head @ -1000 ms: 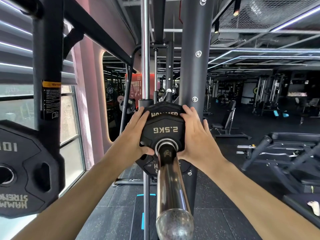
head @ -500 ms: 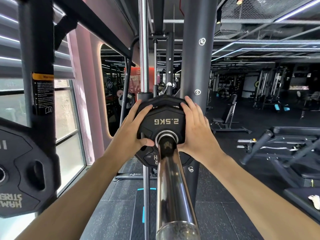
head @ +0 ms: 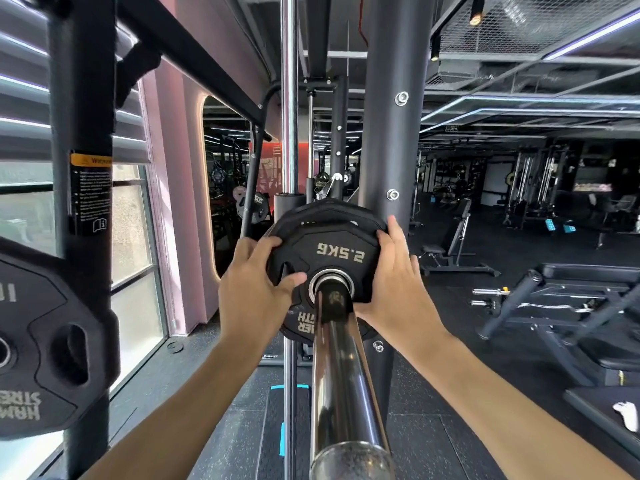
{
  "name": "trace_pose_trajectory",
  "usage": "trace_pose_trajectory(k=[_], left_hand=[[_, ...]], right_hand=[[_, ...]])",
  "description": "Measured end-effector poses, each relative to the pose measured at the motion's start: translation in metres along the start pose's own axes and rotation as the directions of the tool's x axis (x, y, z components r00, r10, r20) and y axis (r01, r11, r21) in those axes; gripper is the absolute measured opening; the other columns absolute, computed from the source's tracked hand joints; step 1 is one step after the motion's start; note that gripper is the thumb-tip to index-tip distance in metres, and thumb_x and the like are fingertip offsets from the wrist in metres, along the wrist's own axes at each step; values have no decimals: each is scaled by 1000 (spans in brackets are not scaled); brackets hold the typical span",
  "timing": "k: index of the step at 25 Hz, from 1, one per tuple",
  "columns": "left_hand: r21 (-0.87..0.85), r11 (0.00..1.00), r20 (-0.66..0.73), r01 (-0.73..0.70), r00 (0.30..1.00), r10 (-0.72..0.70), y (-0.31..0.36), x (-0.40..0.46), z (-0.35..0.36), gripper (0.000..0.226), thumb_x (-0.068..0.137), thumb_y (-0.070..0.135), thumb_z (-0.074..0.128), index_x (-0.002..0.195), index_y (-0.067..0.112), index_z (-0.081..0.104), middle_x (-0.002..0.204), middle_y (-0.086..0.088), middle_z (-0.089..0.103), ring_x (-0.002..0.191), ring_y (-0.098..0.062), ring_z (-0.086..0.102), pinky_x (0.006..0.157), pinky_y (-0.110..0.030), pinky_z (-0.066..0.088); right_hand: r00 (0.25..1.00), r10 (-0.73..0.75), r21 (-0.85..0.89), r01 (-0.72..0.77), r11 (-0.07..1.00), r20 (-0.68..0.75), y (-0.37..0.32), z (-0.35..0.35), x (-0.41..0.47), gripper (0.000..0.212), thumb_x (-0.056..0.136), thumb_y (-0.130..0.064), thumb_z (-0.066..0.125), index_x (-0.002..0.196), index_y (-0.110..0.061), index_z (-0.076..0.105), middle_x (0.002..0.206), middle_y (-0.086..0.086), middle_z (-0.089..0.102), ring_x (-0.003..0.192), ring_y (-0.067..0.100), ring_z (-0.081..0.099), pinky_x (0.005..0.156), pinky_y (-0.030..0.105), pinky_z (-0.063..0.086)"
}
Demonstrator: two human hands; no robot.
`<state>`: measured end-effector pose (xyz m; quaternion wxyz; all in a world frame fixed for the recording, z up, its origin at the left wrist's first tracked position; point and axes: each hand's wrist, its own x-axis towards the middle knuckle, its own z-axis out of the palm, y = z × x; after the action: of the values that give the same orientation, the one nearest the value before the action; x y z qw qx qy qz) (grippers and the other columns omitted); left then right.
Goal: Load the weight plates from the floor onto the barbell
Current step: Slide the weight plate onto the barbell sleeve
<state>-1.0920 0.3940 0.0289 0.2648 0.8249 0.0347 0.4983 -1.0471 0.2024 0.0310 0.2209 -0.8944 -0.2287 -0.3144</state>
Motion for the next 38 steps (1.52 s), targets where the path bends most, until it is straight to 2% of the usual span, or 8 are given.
trace_pose_trajectory(k=[4, 8, 12, 15, 21, 28, 32, 38], left_hand=[[-38, 986, -11, -159, 987, 159, 32, 21, 4, 49, 79, 15, 81, 125, 26, 68, 107, 6, 57, 104, -15, 55, 95, -31, 47], [-287, 899, 274, -331, 871, 408, 71, 40, 10, 54, 79, 7, 78, 128, 29, 67, 118, 13, 66, 114, -3, 57, 108, -28, 43], [-103, 994, -81, -49, 996, 41, 52, 19, 5, 28, 80, 32, 77, 106, 26, 67, 105, 10, 60, 97, -12, 61, 87, -35, 55], [-15, 993, -110, 113, 987, -114, 22, -1, 1, 41, 76, 45, 79, 106, 21, 64, 105, 6, 58, 97, -20, 60, 81, -39, 54], [-25, 995, 20, -98, 995, 99, 4, 15, 6, 63, 69, 22, 89, 125, 12, 64, 110, 0, 56, 104, -23, 55, 95, -44, 49], [-310, 944, 154, -109, 975, 163, -15, 21, 7, 68, 77, 9, 83, 138, 23, 57, 154, 9, 34, 137, -5, 37, 115, -25, 36], [-448, 894, 311, 18, 940, 137, -17, 31, -1, 66, 79, 7, 81, 134, 35, 58, 156, 23, 33, 139, -4, 42, 106, -34, 49], [-481, 876, 328, 31, 933, 147, -23, 32, -1, 67, 76, 6, 83, 130, 37, 58, 152, 33, 34, 132, -1, 50, 103, -35, 52]], right_hand=[[966, 197, -95, -183, 979, 169, 11, -34, -21, 105, 63, -68, 79, 143, -11, 41, 166, 4, 18, 152, 23, 22, 119, 50, 29], [992, 91, 168, -75, 983, -90, 11, -51, -19, 73, 75, -48, 81, 136, -21, 51, 144, -3, 53, 130, 21, 52, 102, 43, 48], [977, -204, 119, 210, 970, -63, 8, -39, -2, 71, 92, -23, 69, 153, -24, 35, 164, -14, 22, 151, 8, 22, 118, 26, 25], [964, -265, 91, 262, 961, 26, 10, -32, 3, 81, 91, -22, 71, 157, -22, 25, 165, -15, 16, 153, 4, 9, 124, 30, 19], [954, -255, -96, 272, 957, 158, 7, -21, 12, 136, 64, -43, 90, 160, -26, -5, 165, -18, -15, 152, 6, -16, 125, 39, 0], [979, -183, -38, 187, 982, 91, 5, -12, 24, 128, 59, -39, 92, 158, -33, 11, 165, -15, -16, 155, 28, -8, 122, 58, 16], [981, -179, -29, 182, 983, 78, 9, -13, 30, 133, 48, -44, 95, 153, -44, 14, 166, -5, -6, 151, 27, 14, 113, 57, 36], [975, -208, -61, 213, 975, 77, 9, -15, 34, 135, 45, -45, 95, 152, -47, 12, 162, -1, 5, 148, 24, 19, 107, 54, 44]])
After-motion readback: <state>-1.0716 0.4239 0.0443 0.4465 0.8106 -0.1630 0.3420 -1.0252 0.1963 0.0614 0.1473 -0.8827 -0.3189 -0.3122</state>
